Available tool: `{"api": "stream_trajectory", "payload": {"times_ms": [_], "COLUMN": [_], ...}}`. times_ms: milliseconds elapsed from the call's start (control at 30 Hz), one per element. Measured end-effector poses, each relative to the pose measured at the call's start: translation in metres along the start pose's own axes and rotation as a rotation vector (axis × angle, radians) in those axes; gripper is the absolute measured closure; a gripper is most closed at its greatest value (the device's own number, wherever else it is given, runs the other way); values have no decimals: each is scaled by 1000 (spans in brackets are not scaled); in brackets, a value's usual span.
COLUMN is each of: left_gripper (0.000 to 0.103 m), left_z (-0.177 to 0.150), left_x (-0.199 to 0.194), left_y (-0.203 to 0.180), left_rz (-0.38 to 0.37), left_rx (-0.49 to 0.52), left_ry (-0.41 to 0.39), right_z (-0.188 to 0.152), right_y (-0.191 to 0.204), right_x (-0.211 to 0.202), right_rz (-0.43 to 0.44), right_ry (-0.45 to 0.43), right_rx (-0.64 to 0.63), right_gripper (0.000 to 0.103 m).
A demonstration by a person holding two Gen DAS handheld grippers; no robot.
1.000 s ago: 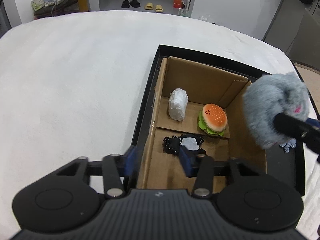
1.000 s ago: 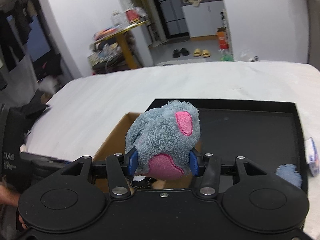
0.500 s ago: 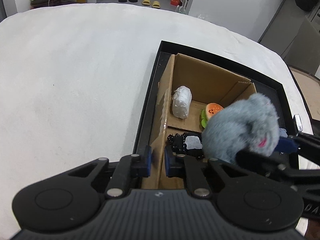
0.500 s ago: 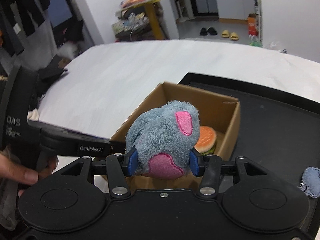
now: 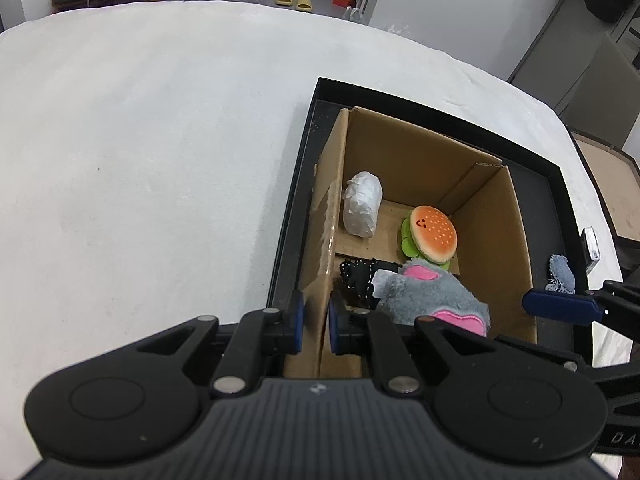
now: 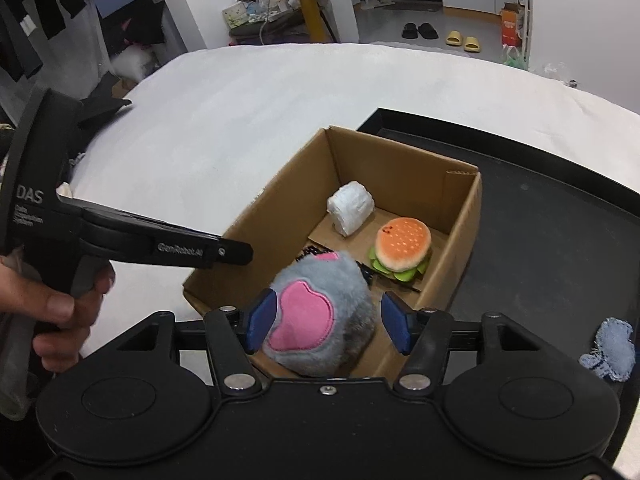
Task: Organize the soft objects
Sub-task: 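Lower the plush mouse into the box and open the right gripper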
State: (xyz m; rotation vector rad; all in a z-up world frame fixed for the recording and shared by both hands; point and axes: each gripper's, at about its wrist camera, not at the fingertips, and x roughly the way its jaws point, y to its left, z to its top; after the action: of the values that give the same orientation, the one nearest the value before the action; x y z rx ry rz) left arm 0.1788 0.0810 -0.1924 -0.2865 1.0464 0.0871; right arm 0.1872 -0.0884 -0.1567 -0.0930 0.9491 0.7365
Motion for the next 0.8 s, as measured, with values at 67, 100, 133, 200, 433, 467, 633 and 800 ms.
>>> {"api": "stream_trajectory", "payload": {"times_ms": [67, 100, 133, 200, 433, 467, 633, 800], "left_gripper": [92, 92, 92, 92, 92, 92, 89, 83], "left_z": [-1, -1, -1, -1, 0, 0, 0, 2], "left_x": [-1, -1, -1, -2, -4, -4, -4, 0], "left_y": [0, 0, 1, 1, -3, -4, -10, -15], "left_rz": [-3, -4, -5, -5, 12, 16, 41, 73], "left_rx": [4, 5, 5, 4, 13, 13, 18, 18], "left_ry": [-1, -2, -1, 1, -7, -7, -5, -2], "right_z": [1, 2, 3, 4, 3, 3, -2, -8], "right_y": [-2, -3, -4, -5, -20, -22, -36, -55], "right_x": [-1, -2, -2, -4, -11, -12, -14, -18], "right_rz": [-2, -2, -2, -4, -35, -40, -66, -128], "right_ry": [-3, -7, -13, -25, -73, -78, -108, -142], "right_rx": [9, 10, 11, 19, 69, 74, 100, 145], "right_gripper": [45, 45, 45, 45, 45, 45, 45, 45]}}
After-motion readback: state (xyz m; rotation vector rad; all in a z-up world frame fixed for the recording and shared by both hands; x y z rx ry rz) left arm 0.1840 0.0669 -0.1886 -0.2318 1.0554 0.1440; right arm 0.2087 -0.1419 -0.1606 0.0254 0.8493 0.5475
